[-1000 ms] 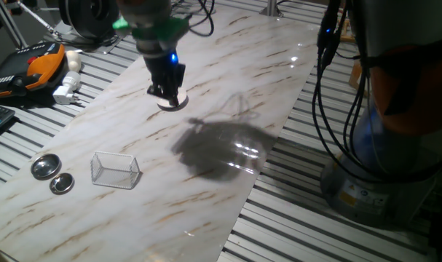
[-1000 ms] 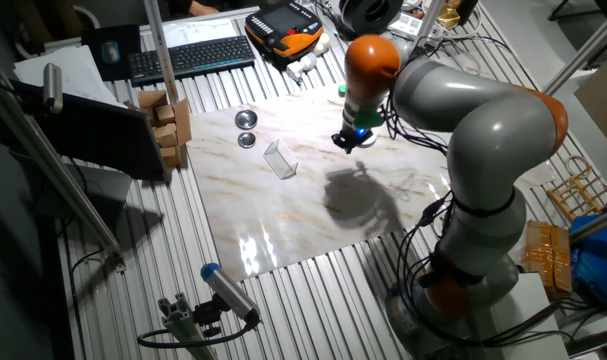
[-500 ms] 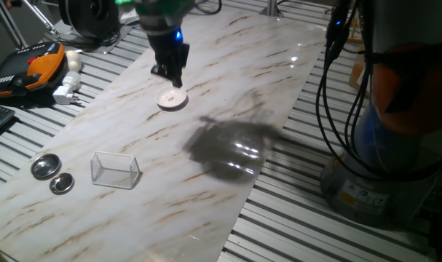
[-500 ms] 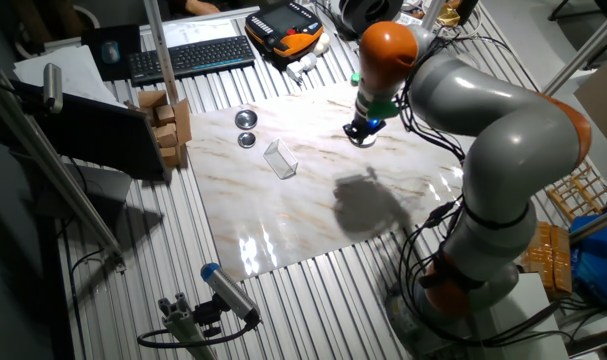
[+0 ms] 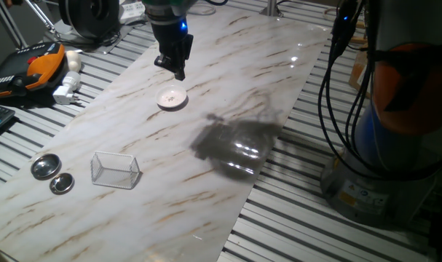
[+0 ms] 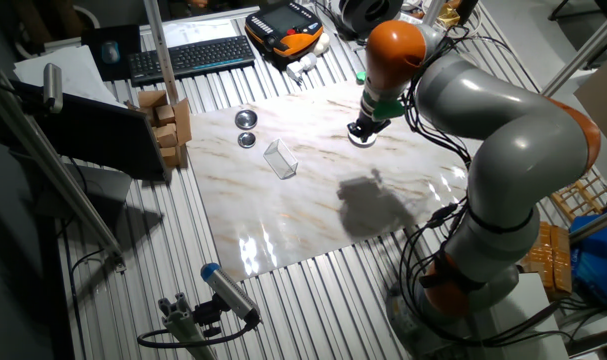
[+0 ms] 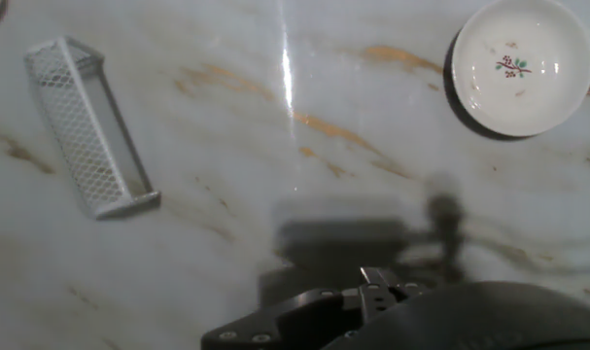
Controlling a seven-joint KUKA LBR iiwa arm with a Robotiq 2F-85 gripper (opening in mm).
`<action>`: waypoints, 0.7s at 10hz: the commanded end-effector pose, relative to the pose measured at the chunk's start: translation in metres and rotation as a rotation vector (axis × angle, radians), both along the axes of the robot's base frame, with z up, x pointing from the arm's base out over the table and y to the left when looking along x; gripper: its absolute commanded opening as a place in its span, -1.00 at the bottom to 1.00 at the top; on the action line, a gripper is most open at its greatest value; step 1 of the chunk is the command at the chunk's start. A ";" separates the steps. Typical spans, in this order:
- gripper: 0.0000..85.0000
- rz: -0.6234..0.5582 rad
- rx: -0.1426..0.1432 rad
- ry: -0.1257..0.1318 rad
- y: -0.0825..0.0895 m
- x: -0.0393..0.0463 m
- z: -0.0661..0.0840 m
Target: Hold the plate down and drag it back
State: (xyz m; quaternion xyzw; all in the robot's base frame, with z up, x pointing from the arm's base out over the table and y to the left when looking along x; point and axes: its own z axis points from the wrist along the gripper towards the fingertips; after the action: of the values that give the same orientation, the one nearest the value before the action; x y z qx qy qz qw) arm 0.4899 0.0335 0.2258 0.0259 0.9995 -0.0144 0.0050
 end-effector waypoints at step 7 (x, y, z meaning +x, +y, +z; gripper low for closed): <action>-1.00 -0.002 -0.002 -0.014 -0.002 -0.0010 -0.001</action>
State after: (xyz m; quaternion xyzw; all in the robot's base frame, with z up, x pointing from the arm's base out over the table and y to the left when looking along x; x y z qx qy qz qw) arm 0.4888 0.0311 0.2248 0.0276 0.9994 -0.0149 0.0123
